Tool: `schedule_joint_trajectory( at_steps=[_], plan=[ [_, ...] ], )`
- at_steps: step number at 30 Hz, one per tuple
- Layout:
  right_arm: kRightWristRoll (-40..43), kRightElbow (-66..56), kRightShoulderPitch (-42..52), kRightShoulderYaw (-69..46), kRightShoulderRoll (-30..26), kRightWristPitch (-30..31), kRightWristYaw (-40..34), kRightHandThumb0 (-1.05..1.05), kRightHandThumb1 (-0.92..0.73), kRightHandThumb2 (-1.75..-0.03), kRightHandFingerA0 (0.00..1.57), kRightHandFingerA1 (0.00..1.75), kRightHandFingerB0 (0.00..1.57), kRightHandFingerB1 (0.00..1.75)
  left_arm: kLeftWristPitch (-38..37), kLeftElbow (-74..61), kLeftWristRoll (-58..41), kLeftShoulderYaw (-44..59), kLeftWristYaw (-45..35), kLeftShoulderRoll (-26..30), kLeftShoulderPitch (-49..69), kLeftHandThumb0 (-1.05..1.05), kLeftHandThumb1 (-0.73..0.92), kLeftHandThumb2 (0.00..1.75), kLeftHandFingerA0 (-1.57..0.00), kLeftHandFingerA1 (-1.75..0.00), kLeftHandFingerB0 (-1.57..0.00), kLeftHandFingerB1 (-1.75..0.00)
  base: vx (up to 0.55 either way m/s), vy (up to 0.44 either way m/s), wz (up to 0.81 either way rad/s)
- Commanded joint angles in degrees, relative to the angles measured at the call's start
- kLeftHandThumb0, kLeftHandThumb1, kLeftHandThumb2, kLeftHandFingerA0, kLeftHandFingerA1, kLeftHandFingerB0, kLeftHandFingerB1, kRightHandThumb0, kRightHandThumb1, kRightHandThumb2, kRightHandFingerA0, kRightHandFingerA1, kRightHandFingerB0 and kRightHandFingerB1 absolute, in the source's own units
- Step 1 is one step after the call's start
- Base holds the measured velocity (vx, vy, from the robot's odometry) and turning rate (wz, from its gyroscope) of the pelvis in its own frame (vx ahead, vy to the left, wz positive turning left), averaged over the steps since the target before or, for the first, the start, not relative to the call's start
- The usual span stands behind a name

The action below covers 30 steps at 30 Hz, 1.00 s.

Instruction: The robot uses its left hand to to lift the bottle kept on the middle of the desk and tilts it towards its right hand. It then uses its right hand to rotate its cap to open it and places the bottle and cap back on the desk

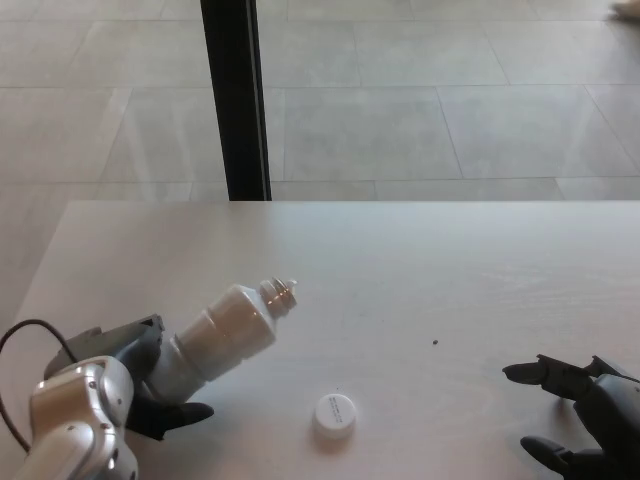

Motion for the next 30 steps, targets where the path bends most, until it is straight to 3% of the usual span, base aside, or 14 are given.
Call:
schedule_joint_trajectory(
  at_steps=[1,10,11,12,13,14,15,18,21,23,26,27,29,30],
  plan=[
    [0.56,0.10,0.37,-0.23,-1.50,-0.63,-0.21,-0.43,-0.67,-0.57,0.14,1.11,0.49,0.38,0.77,1.75,-4.47,2.90,-0.13,-0.02,2.25,-1.05,0.81,0.71,0.00,0.00,0.00,0.00,0.00,0.000,0.00],
    [0.49,0.38,0.42,-0.17,-1.56,-0.88,-0.90,-0.42,-0.62,-0.58,0.11,1.24,0.49,0.42,3.76,-4.50,-10.62,13.37,0.00,-1.52,3.02,-1.05,0.84,0.68,0.00,0.00,0.00,0.00,0.00,0.000,0.00],
    [0.38,0.83,0.41,-0.17,-1.55,-1.14,-1.35,-0.44,-0.62,-0.58,0.10,1.25,0.48,0.43,4.33,-5.31,-13.66,17.32,0.34,-2.93,2.55,-1.05,0.68,1.08,0.00,-0.23,0.00,0.00,0.00,0.000,0.00],
    [0.30,0.87,0.37,-0.15,-1.56,-1.08,-1.41,-0.44,-0.62,-0.58,0.10,1.25,0.48,0.44,4.28,-5.51,-14.66,18.53,0.11,-3.17,2.25,-1.05,0.85,0.68,0.00,0.00,0.00,0.00,0.00,0.000,0.00],
    [0.23,0.92,0.19,-0.08,-1.47,-0.92,-1.40,-0.42,-0.45,-0.91,0.25,0.77,0.39,0.59,6.21,-6.13,-19.51,25.23,0.27,-5.81,-0.06,-1.05,0.88,0.69,0.00,0.00,0.00,0.00,0.00,0.000,0.00],
    [0.13,0.55,0.15,-0.03,-1.32,-0.39,-1.20,-0.44,-0.65,-0.56,0.14,1.14,0.48,0.39,6.12,-6.89,-23.46,30.24,0.73,-8.07,-1.37,-1.05,0.75,1.13,0.00,-0.21,0.00,0.00,0.00,0.000,0.00],
    [-0.22,0.19,0.11,0.08,-1.26,0.19,-1.09,-0.44,-0.64,-0.56,0.14,1.12,0.47,0.39,6.96,-7.84,-25.35,33.19,1.09,-9.55,-2.80,-1.05,0.91,0.68,0.00,0.00,0.00,0.00,0.00,0.000,0.00],
    [-0.43,0.06,0.08,0.08,-1.57,-0.16,-1.23,-0.43,-0.63,-0.56,0.15,1.10,0.48,0.39,10.10,-10.64,-27.10,36.59,0.35,-11.32,-6.04,-1.05,0.92,0.70,0.00,0.00,0.00,0.00,0.00,0.000,0.00],
    [-0.75,0.43,-0.45,0.38,-1.52,0.15,-1.06,-0.45,-0.64,-0.57,0.14,1.10,0.46,0.38,12.71,-14.74,-30.26,44.15,4.84,-17.12,-10.52,-0.97,0.90,0.70,0.00,0.00,0.00,0.00,0.00,0.000,0.00],
    [-0.50,0.75,-0.46,0.52,-1.29,-0.12,-1.08,-0.44,-0.64,-0.56,0.15,1.13,0.48,0.39,13.31,-16.38,-29.23,42.85,2.83,-15.87,-11.41,-0.97,0.92,0.80,0.00,0.00,0.00,0.00,0.00,0.000,0.00],
    [-0.53,-0.16,-0.17,0.90,-1.01,0.69,-0.30,-0.44,-0.65,-0.56,0.14,1.10,0.47,0.41,14.12,-17.96,-31.57,45.69,1.88,-16.45,-13.47,-0.99,0.92,0.73,0.00,0.00,0.00,0.00,0.00,0.000,0.00],
    [-0.62,-0.08,-0.24,1.10,-0.87,0.79,-0.31,-0.43,-0.65,-0.56,0.14,1.11,0.46,0.42,13.12,-18.32,-31.46,46.15,2.67,-16.72,-13.36,-0.98,0.78,0.93,0.00,0.00,0.00,0.00,0.00,0.000,0.00],
    [-0.72,0.08,-0.24,1.36,-0.64,0.77,-0.54,-0.43,-0.65,-0.55,0.14,1.14,0.47,0.41,13.74,-18.69,-31.18,46.31,2.66,-16.37,-13.27,-0.98,0.79,0.94,0.00,0.00,0.00,0.00,0.00,0.000,0.00],
    [-0.52,-0.08,-0.02,1.24,-0.87,0.45,-0.58,-0.43,-0.65,-0.55,0.14,1.15,0.47,0.42,14.72,-19.85,-32.20,49.74,5.06,-18.24,-13.86,-0.95,0.92,0.72,0.00,0.00,0.00,0.00,0.00,0.000,0.00]
  ],
)
